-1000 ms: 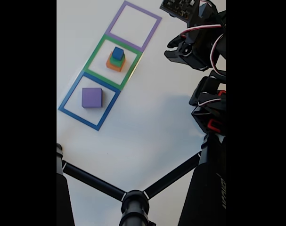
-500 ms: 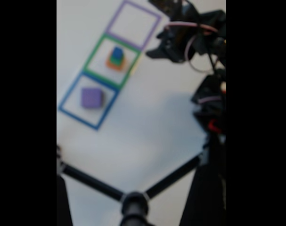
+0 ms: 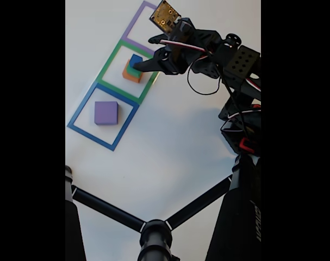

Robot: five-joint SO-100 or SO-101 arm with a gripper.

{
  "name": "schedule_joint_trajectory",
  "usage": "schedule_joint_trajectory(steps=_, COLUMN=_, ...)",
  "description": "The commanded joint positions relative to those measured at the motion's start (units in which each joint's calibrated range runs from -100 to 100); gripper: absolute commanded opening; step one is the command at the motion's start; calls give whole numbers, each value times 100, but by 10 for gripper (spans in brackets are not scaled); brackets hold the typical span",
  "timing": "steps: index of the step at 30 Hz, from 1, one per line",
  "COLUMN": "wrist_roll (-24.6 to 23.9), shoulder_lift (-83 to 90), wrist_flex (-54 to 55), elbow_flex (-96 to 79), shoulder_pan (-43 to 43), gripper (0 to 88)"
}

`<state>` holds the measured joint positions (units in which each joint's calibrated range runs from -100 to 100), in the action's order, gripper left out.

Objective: Tower of hanoi

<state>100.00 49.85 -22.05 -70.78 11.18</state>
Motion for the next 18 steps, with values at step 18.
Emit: schedule_joint_trajectory(steps=18, wrist_roll=0, shoulder_lift=-2357, wrist_flex=4691, elbow_flex=-1058, shoulder_pan=-216, gripper=278)
